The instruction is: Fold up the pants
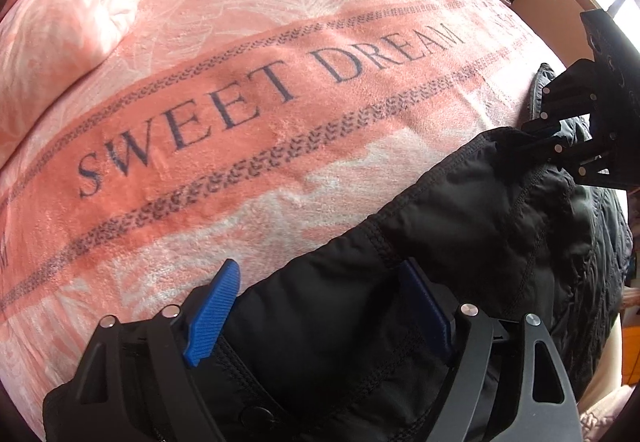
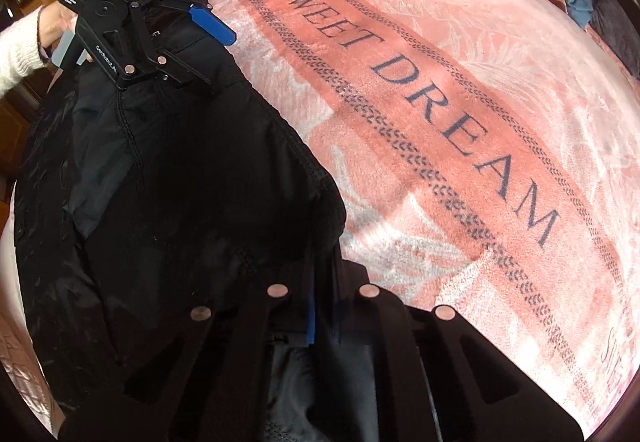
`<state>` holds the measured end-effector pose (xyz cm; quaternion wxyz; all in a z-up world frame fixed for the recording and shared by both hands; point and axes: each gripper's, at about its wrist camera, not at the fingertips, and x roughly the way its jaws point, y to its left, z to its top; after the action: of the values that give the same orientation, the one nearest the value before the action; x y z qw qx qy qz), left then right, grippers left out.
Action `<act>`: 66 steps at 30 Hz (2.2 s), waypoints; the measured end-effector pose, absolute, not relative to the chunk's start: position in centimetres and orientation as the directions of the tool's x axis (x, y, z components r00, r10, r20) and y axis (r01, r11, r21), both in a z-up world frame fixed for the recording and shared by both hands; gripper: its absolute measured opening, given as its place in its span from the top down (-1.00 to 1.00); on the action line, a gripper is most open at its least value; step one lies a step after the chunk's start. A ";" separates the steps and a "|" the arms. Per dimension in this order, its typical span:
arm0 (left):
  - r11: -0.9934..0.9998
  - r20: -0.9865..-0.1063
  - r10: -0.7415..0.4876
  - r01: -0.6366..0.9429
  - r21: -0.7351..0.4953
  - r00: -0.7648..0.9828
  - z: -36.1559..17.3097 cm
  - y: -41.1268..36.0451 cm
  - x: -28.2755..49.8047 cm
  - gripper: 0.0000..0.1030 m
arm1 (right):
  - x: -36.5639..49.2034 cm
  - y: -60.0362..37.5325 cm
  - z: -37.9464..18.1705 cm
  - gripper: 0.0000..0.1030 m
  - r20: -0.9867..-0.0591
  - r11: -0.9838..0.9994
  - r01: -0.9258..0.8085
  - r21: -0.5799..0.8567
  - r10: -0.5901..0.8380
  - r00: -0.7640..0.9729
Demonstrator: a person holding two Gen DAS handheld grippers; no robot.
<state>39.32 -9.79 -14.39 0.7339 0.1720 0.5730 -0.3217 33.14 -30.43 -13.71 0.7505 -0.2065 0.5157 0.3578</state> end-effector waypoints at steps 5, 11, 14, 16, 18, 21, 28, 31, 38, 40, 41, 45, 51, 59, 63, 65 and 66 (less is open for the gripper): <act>0.684 -0.941 -0.319 0.716 -0.143 0.116 -13.4 -11.2 39.8 -0.67 | 31.4 -31.7 -10.6 0.91 -0.862 0.656 -0.752 0.067 0.418 0.287; 0.607 -0.911 -0.412 0.734 -0.303 -0.036 -13.2 -13.0 40.6 -0.69 | 30.3 -31.6 -8.9 0.91 -0.833 0.639 -0.768 0.034 0.443 0.332; 0.582 -0.916 -0.386 0.743 -0.331 -0.106 -14.0 -13.7 39.9 -0.64 | 30.1 -31.9 -8.4 0.91 -0.815 0.648 -0.760 0.045 0.463 0.347; 0.578 -0.926 -0.360 0.751 -0.319 -0.117 -14.5 -13.8 39.3 -0.51 | 30.0 -32.3 -8.2 0.91 -0.804 0.658 -0.751 0.060 0.477 0.354; 0.580 -0.931 -0.352 0.757 -0.300 -0.100 -14.6 -13.7 39.0 -0.22 | 29.9 -32.2 -8.4 0.91 -0.801 0.668 -0.742 0.059 0.475 0.364; 0.590 -0.927 -0.360 0.744 -0.313 -0.105 -14.2 -12.6 38.7 0.42 | 29.7 -32.1 -8.6 0.90 -0.797 0.689 -0.723 0.056 0.467 0.383; 0.595 -0.891 -0.453 0.753 -0.280 0.026 -9.8 -10.5 35.4 0.80 | 27.5 -32.5 -7.1 0.89 -0.751 0.760 -0.647 0.054 0.458 0.475; 0.609 -0.878 -0.468 0.755 -0.242 0.097 -7.6 -10.1 33.1 0.81 | 25.8 -32.3 -5.8 0.88 -0.732 0.773 -0.633 0.039 0.453 0.509; 0.660 -0.860 -0.447 0.740 -0.131 0.247 -3.4 -9.2 26.1 0.82 | 19.6 -31.4 -2.5 0.89 -0.696 0.781 -0.623 -0.028 0.432 0.573; 0.668 -0.857 -0.436 0.737 -0.104 0.273 -2.6 -9.2 23.7 0.82 | 17.7 -31.3 -2.0 0.88 -0.690 0.784 -0.620 -0.040 0.428 0.584; 0.672 -0.856 -0.431 0.735 -0.093 0.286 -2.3 -9.1 22.5 0.81 | 16.8 -31.4 -1.8 0.88 -0.688 0.786 -0.617 -0.041 0.425 0.588; 0.691 -0.850 -0.412 0.721 -0.056 0.329 -1.9 -9.2 17.5 0.81 | 13.0 -31.3 -1.4 0.88 -0.684 0.792 -0.609 -0.044 0.420 0.596; 0.734 -0.832 -0.411 0.676 -0.061 0.372 -1.9 -8.3 11.9 0.79 | 8.4 -31.2 -1.7 0.86 -0.690 0.794 -0.608 -0.014 0.432 0.581; 0.781 -0.832 -0.386 0.621 -0.064 0.399 -3.7 -8.0 6.0 0.76 | 3.6 -30.8 -3.0 0.85 -0.717 0.802 -0.597 0.016 0.426 0.552; 0.804 -0.841 -0.371 0.590 -0.078 0.395 -5.4 -8.0 3.8 0.74 | 1.8 -30.6 -4.7 0.84 -0.745 0.807 -0.589 0.032 0.413 0.525; 0.819 -0.847 -0.364 0.566 -0.093 0.388 -6.5 -7.9 3.0 0.72 | 1.1 -30.4 -5.7 0.83 -0.761 0.811 -0.583 0.041 0.404 0.507; 0.825 -0.848 -0.363 0.556 -0.101 0.385 -7.1 -7.8 2.6 0.72 | 0.7 -30.2 -6.2 0.83 -0.769 0.813 -0.581 0.041 0.397 0.501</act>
<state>2.62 -7.75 -7.09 0.8261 0.1003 0.4797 -0.2781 0.75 -30.22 -6.22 0.8591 -0.1121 0.4104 0.2844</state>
